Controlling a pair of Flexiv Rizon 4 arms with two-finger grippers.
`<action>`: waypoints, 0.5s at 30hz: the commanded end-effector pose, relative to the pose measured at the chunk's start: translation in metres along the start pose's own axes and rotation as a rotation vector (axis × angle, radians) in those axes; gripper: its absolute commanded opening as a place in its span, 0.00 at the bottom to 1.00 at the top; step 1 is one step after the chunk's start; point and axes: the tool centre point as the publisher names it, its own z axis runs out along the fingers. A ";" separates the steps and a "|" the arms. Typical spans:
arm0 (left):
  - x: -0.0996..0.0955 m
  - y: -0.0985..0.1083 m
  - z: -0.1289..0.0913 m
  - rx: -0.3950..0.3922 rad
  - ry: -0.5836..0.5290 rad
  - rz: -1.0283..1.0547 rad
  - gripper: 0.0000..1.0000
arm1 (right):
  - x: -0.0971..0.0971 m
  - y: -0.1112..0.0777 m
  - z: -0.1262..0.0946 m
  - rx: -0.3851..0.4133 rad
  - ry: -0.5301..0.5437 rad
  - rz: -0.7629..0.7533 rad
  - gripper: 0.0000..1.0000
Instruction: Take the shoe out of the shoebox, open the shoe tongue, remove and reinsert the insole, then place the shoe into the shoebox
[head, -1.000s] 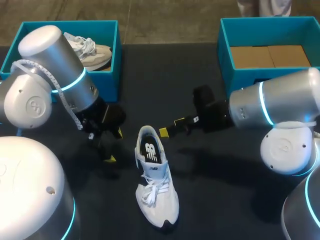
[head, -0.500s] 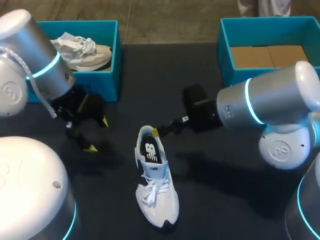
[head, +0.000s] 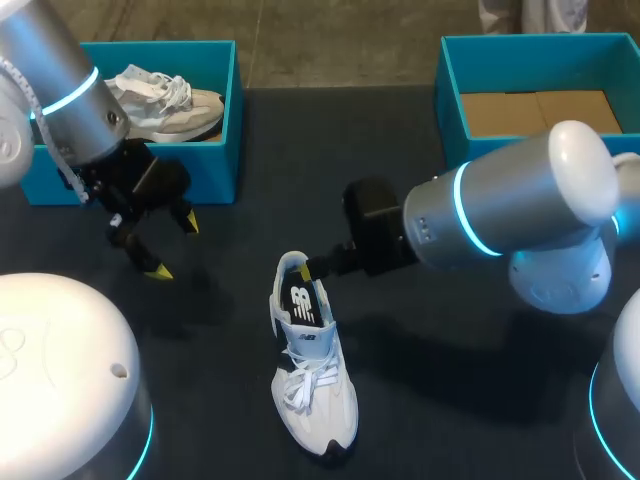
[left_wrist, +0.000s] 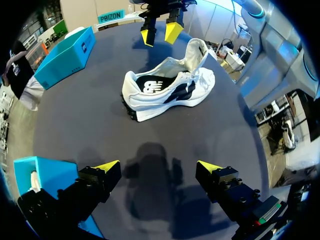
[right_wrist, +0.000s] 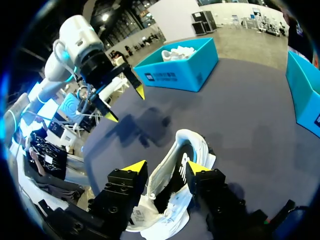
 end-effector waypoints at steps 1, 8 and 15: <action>-0.002 0.002 -0.009 -0.027 0.003 0.030 1.00 | 0.012 0.001 0.011 0.007 -0.339 0.006 0.44; -0.005 0.012 -0.018 -0.065 -0.019 0.094 1.00 | 0.017 0.000 0.017 0.017 -0.384 0.018 0.27; -0.009 0.020 -0.027 -0.072 -0.029 0.144 1.00 | 0.020 -0.002 0.024 0.021 -0.401 0.034 0.00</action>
